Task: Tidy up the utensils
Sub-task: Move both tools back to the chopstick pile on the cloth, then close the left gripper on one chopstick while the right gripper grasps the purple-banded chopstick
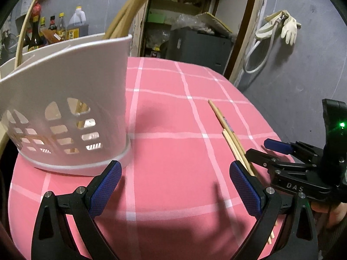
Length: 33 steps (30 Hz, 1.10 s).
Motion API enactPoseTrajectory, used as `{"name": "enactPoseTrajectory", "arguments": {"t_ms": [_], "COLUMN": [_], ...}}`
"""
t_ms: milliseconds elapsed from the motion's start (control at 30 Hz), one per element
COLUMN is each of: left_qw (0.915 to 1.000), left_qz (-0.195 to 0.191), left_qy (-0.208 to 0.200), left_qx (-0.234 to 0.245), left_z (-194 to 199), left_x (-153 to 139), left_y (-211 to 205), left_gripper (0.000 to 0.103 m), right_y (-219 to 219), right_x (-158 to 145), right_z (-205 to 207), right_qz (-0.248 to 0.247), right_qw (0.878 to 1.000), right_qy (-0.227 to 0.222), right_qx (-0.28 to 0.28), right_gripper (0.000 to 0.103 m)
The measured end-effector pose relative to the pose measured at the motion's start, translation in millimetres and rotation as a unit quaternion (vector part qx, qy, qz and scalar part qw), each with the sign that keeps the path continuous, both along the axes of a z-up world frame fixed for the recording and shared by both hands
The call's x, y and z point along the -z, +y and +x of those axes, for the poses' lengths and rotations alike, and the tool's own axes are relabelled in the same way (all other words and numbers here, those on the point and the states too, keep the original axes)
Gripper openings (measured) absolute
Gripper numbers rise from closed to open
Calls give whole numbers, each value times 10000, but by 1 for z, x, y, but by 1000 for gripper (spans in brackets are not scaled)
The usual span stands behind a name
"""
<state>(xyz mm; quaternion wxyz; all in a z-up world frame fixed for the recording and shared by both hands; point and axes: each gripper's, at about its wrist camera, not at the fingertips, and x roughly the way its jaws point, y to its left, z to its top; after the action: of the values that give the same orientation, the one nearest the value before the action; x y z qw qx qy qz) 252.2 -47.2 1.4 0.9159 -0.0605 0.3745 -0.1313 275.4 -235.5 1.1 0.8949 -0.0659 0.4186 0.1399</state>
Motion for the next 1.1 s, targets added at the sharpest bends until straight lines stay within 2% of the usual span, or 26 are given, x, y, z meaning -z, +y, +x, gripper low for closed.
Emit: {"name": "enactPoseTrajectory", "arguments": {"t_ms": [233,433,500,600,700,867,933,1100], "left_qw": [9999,9991,9984,9964,9942,9902,9898,9905], "left_qz": [12,70,132,246,306,469,600,513], "left_qy": [87,146,182,225,261,470,494,486], "left_qx": [109,388,523,784,1000,1226,1194,1180], "left_z": [0,2,3,4,4,15,17,19], "left_x": [-1,0,1,4,5,13,17,18], "left_y": [-5,-13,-20,-31,-43,-64,-70,-68], "left_gripper": [97,97,97,96,92,71,69,57], "right_y": [5,5,2,-5,-16,-35,-42,-50], "right_x": [0,8,5,5,3,1,1,2], "right_z": [10,26,25,24,21,13,9,8], "right_qz": [-136,-212,-193,-173,-111,-80,-34,133], "right_qw": [9999,9995,9996,9996,9997,9998,9998,9997], "right_qy": [29,237,203,200,203,186,180,177], "right_qx": [22,12,-23,-60,-64,-11,24,67], "right_gripper": [57,50,36,23,16,13,13,13]}}
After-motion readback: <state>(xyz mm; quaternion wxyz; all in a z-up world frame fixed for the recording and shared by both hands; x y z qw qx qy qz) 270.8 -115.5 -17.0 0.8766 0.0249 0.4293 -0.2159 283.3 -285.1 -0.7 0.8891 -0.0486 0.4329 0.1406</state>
